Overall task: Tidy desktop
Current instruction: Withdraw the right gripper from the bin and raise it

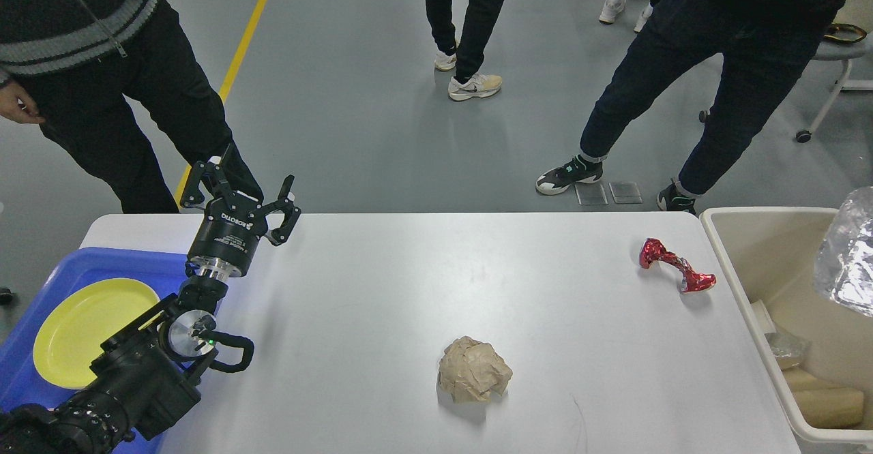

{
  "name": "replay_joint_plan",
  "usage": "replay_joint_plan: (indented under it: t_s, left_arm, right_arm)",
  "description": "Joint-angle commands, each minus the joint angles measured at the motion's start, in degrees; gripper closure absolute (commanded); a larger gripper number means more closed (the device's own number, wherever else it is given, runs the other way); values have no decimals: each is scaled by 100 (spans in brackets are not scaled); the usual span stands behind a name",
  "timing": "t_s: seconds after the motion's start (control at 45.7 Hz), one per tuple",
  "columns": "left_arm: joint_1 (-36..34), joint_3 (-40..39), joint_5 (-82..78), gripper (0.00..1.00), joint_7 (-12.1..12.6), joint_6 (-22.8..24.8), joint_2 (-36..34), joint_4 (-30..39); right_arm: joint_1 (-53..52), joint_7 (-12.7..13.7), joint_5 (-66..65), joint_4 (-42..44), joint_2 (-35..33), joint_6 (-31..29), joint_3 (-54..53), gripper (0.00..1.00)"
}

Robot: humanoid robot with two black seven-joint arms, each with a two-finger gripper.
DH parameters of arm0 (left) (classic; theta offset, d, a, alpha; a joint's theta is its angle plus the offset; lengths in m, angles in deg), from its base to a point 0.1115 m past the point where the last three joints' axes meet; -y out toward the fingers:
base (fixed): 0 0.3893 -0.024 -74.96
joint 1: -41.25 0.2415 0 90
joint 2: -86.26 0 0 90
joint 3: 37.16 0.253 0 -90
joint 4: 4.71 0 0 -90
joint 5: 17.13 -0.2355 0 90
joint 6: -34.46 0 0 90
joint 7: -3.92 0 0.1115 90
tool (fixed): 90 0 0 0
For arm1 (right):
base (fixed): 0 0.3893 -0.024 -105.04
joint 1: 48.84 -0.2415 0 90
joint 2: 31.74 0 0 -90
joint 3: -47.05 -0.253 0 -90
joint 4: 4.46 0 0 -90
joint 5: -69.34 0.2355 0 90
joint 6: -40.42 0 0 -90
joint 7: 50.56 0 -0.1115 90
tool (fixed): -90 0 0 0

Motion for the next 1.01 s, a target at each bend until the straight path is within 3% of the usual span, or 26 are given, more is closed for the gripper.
replay_joint_plan:
  t_s: [0.0, 0.985]
  left_arm:
    - [0, 0, 1, 0, 0, 3, 10, 0]
    - [0, 0, 1, 0, 0, 3, 10, 0]
  right_arm:
    - [281, -2, 8, 235, 161, 177, -65, 0]
    - [-211, 7, 614, 279, 328, 133, -294, 0]
